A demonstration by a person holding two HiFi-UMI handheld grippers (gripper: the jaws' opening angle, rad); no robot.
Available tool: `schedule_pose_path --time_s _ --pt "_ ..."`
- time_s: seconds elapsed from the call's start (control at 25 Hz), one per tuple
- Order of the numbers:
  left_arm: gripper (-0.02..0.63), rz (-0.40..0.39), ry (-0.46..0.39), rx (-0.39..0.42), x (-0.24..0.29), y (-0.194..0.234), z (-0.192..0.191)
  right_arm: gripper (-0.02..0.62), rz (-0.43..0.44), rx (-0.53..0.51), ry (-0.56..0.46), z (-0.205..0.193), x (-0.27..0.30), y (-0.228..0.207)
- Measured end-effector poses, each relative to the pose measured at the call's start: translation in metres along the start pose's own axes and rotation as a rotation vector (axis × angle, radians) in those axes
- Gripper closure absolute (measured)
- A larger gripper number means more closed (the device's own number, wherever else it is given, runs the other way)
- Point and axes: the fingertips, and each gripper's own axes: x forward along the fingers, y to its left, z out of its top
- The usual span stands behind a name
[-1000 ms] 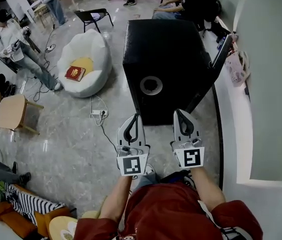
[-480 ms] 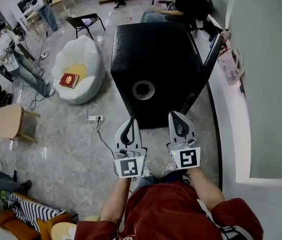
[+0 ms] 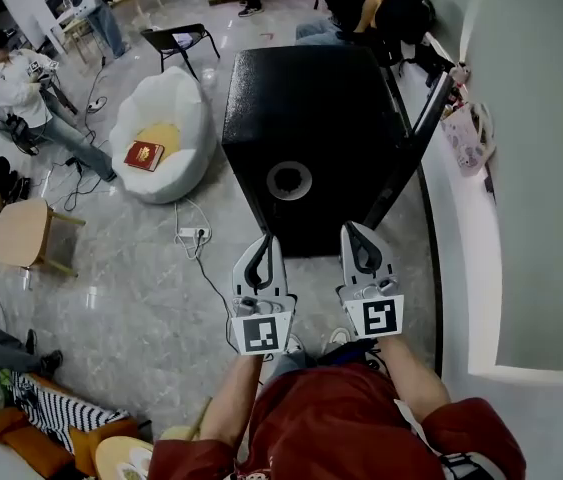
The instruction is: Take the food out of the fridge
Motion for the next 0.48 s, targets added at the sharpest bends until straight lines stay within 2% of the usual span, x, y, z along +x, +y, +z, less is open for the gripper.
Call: schedule_pose_path --time_s 0.48 --pt "0.594 0.023 0.016 -0.007 0.0012 0.0053 -0.0006 0.572 0.025 0.012 0.003 -0.0007 0.0074 0.0051"
